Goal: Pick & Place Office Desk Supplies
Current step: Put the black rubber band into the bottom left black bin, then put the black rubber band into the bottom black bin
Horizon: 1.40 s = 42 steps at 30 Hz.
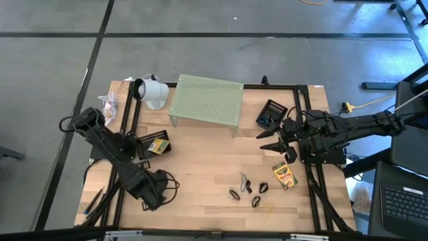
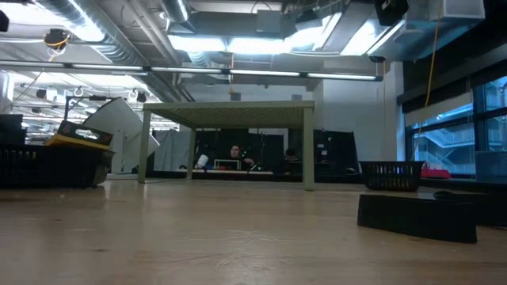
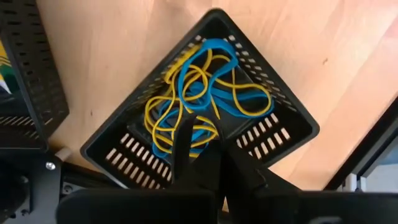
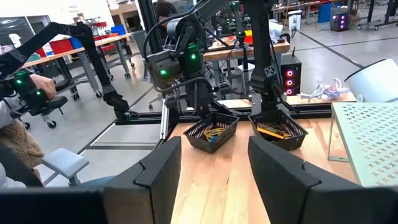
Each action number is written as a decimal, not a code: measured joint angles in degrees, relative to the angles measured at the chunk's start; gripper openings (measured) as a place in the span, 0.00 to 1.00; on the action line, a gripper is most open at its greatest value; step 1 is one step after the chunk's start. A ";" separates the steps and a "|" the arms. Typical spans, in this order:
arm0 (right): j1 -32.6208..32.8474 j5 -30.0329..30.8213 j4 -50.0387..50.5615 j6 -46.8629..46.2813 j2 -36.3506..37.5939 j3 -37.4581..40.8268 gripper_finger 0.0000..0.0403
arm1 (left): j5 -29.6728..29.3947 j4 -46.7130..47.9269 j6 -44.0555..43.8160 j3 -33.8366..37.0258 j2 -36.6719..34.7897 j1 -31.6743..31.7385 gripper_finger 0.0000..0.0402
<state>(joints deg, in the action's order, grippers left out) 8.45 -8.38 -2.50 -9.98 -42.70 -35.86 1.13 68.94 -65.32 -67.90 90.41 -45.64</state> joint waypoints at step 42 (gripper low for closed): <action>0.00 -0.02 -0.02 0.02 0.00 0.00 0.47 | -32.14 -19.56 18.89 0.02 0.32 6.29 0.28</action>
<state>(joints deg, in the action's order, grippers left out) 8.45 -8.40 -2.52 -9.96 -42.70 -35.86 -31.01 49.38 -46.43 -67.88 90.73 -39.35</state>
